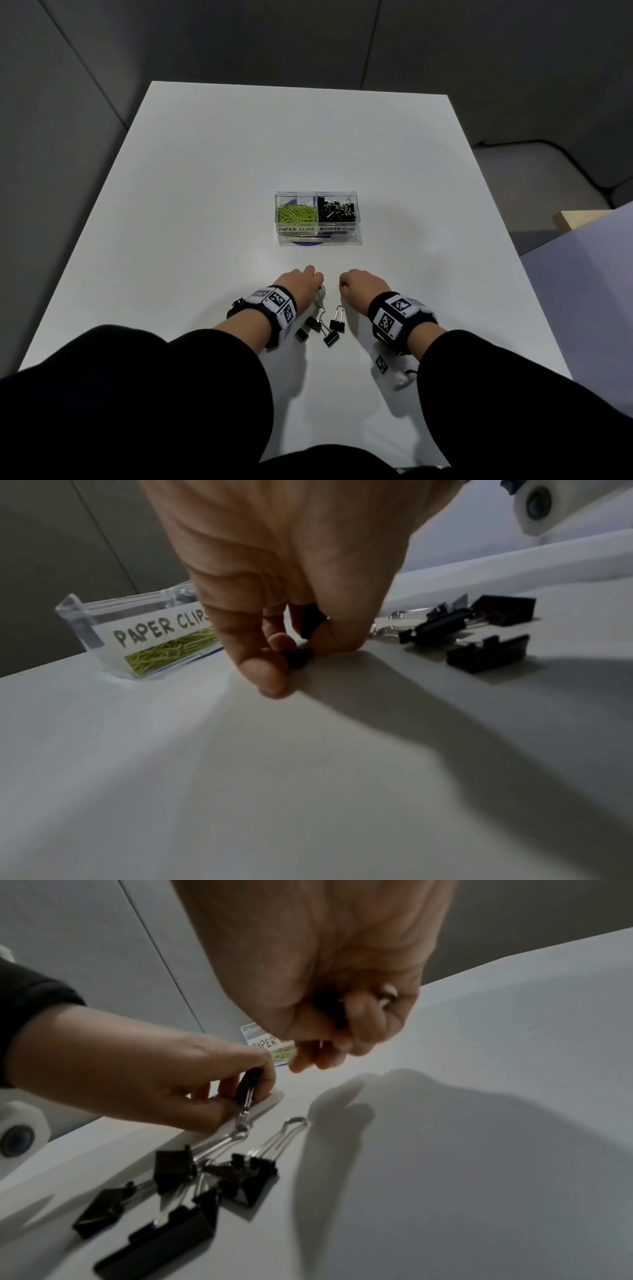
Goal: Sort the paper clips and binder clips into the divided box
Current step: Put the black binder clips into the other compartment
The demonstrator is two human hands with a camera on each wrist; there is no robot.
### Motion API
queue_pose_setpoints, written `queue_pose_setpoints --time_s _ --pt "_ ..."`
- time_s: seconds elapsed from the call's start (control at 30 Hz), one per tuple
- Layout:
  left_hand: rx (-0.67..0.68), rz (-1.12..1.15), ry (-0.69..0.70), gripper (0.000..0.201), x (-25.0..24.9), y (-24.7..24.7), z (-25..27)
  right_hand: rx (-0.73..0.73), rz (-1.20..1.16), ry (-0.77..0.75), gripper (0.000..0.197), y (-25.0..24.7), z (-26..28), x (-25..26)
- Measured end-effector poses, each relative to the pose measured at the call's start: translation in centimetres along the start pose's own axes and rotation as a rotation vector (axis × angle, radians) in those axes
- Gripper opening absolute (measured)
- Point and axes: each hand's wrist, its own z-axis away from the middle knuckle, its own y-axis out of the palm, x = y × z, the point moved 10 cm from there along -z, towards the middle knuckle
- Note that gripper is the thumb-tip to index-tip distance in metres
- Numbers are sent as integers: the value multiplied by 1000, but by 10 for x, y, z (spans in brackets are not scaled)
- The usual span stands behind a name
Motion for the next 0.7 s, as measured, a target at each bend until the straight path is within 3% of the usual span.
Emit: queue_pose_setpoints --time_s 0.13,0.27,0.47,0.63,0.7 --pt "-46 28 -19 29 -1 -5 0 24 123 -160 20 0 23 13" --pt "-76 106 -54 25 5 -10 3 84 197 -341 33 22 43 21" --pt "-116 312 -176 24 25 -16 15 88 293 -379 28 33 45 21" --pt "-38 204 -220 58 41 -6 23 83 235 -322 20 33 37 18" --pt "-19 232 -231 60 45 -2 26 91 217 -280 20 34 34 13"
